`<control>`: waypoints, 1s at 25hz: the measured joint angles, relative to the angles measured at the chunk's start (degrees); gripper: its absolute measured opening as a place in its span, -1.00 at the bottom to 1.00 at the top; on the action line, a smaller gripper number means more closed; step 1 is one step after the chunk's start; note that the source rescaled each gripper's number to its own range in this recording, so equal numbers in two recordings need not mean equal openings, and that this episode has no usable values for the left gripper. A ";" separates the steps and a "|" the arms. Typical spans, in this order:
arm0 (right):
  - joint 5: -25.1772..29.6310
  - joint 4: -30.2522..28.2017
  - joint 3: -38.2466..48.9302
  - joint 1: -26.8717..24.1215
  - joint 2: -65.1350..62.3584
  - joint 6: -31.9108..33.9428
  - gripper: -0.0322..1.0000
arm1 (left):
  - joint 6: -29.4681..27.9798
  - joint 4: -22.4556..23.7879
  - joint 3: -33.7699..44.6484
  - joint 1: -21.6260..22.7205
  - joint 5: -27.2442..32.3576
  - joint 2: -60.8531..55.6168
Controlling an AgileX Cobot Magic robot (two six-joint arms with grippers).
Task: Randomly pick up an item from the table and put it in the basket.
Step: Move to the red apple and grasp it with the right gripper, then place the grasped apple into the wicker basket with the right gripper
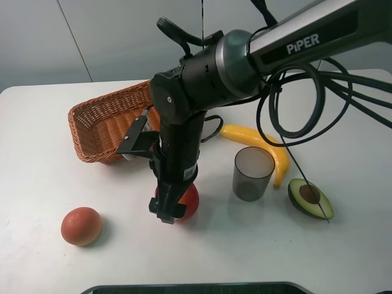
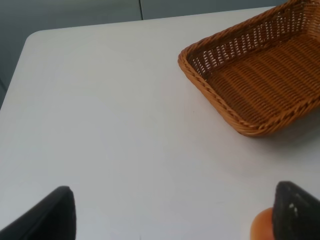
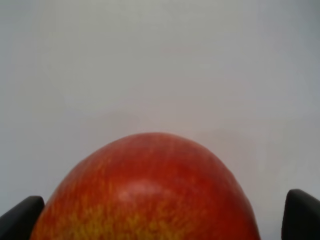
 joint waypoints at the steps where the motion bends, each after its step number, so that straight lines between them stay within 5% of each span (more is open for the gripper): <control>1: -0.13 0.00 0.00 0.00 0.10 0.18 1.00 | 0.00 0.00 0.00 0.00 0.00 0.00; 2: -0.13 0.00 0.00 0.00 0.10 0.18 0.70 | 0.00 0.00 0.00 0.00 0.00 0.00; 3: -0.13 0.00 0.00 0.00 0.11 0.18 0.08 | 0.00 0.00 0.00 0.00 0.00 0.00; 4: -0.13 0.00 0.00 0.00 0.11 0.18 -0.94 | 0.00 0.00 0.00 0.00 0.00 0.00; 5: -0.13 -0.09 0.00 0.00 0.11 0.21 -0.81 | 0.00 0.00 0.00 0.00 0.00 0.00; 25: 0.46 -0.09 0.00 0.00 0.11 -0.23 -0.81 | 0.24 0.00 0.00 0.00 0.00 0.00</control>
